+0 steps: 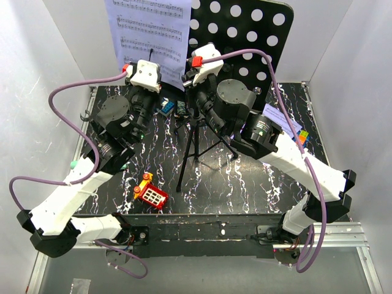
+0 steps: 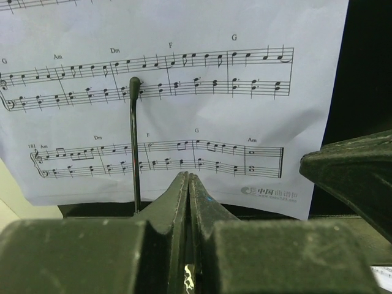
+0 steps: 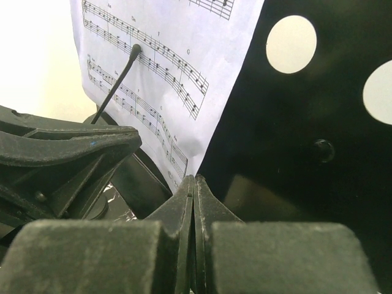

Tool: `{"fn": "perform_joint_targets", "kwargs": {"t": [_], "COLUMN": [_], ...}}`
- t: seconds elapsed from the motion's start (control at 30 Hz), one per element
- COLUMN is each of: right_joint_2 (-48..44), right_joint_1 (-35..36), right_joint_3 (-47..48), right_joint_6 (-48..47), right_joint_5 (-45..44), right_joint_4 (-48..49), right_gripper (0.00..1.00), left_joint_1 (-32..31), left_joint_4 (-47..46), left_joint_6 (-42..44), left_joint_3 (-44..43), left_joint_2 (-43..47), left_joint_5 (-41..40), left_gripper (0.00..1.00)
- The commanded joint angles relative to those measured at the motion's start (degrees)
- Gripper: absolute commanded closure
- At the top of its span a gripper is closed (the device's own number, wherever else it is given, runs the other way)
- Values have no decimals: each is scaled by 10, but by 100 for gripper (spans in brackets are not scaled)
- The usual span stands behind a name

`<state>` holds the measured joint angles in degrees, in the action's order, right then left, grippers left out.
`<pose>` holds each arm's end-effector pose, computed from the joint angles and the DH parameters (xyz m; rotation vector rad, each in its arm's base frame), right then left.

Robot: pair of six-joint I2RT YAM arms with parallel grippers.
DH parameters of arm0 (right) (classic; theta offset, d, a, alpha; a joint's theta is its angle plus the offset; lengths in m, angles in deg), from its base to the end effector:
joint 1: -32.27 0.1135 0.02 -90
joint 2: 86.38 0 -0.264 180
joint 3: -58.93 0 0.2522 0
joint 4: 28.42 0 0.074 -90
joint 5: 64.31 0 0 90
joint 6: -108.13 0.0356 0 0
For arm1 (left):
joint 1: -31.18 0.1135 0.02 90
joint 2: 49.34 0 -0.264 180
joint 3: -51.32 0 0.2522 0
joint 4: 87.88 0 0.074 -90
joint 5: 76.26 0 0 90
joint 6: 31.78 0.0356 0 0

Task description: Pack up the instrument practice props

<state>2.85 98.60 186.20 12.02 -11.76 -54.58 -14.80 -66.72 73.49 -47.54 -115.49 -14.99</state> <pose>0.1463 0.2799 0.5539 -0.3327 1.3805 0.4258 0.1711 -0.1525 0.5123 0.3187 1.3582 -0.1031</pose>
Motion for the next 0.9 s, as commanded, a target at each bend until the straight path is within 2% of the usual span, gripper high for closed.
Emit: {"fn": "perform_joint_targets", "kwargs": {"t": [0.0, 0.23, 0.27, 0.37, 0.43, 0.63, 0.87], "right_joint_2": [-23, -26, -26, -26, -27, -28, -33], "right_joint_1": [-1, -1, -1, -1, -1, -1, -1], "right_joint_3": [-2, -8, -8, -7, -6, -8, -13], "right_joint_6": [5, 5, 5, 6, 6, 7, 7], "right_joint_5": [-1, -2, -1, 0, 1, 5, 9], "right_joint_4": [17, 19, 19, 19, 20, 18, 17], "right_gripper": [99, 99, 99, 99, 99, 99, 99], "left_joint_1": [1, 2, 2, 2, 2, 5, 26], "left_joint_4": [-25, -59, -55, -54, -54, -42, -42], "left_joint_6": [9, 22, 22, 23, 26, 40, 43], "left_joint_3": [13, 45, 43, 43, 40, 26, 24], "left_joint_2": [25, 62, 65, 70, 68, 50, 36], "left_joint_5": [-12, -22, -25, -33, -45, -56, -52], "left_gripper": [100, 100, 96, 54, 46, 47, 56]}}
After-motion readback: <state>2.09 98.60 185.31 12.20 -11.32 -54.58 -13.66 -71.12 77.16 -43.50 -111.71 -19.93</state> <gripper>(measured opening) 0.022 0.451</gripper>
